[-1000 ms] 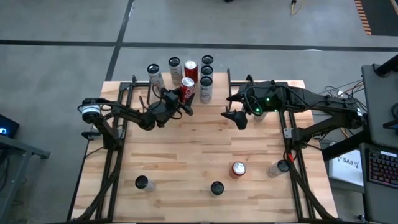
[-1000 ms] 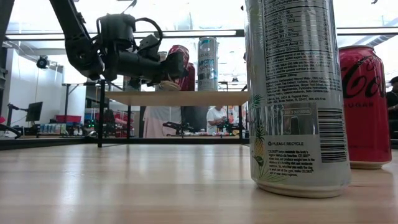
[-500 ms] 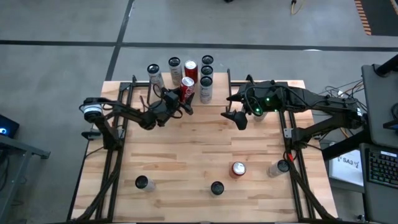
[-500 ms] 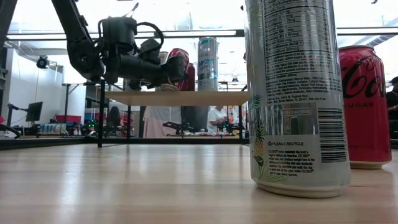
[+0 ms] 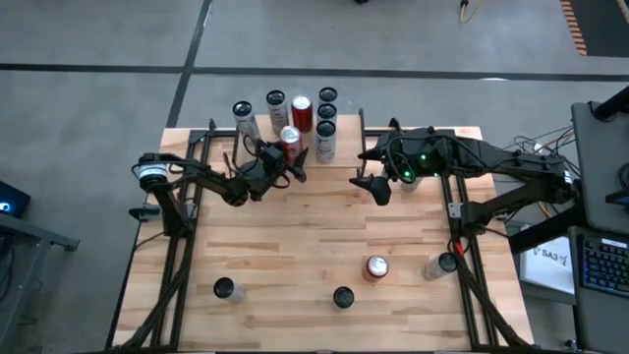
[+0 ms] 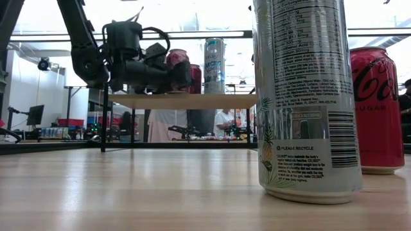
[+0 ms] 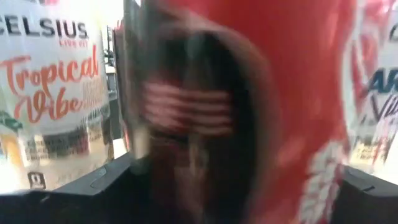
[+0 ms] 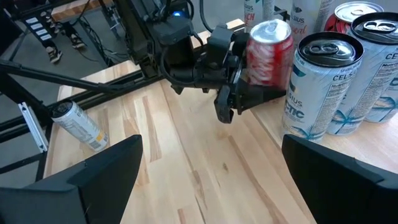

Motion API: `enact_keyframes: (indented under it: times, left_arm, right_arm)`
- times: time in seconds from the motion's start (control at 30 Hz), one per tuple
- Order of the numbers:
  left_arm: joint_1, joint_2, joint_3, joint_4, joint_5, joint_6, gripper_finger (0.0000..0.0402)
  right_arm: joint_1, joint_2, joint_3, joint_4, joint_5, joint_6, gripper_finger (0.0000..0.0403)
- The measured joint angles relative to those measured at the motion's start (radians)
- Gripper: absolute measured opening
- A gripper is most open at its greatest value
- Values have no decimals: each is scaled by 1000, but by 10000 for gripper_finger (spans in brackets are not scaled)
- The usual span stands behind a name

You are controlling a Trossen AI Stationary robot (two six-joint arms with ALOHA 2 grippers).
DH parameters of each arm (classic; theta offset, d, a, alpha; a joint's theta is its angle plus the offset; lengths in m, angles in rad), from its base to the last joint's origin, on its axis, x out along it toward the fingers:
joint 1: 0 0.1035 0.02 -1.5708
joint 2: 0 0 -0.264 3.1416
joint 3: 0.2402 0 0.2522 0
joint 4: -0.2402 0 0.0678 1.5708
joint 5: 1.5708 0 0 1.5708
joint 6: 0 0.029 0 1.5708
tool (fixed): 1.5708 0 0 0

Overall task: Place canned beverage on shelf
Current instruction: Put the red soda can aligned with the other red soda can on the shelf

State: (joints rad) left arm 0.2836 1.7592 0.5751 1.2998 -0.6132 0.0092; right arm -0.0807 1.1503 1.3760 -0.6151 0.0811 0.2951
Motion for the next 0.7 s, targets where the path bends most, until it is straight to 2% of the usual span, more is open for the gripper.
enact_keyframes:
  times: [0.27, 0.7]
  left_arm:
    - [0, -6, 0, 7, -7, 0, 335]
    - [-1, -72, -1, 10, -6, 29, 337]
  right_arm:
    - [0, 0, 0, 0, 0, -1, 376]
    - [0, 0, 0, 0, 0, -4, 376]
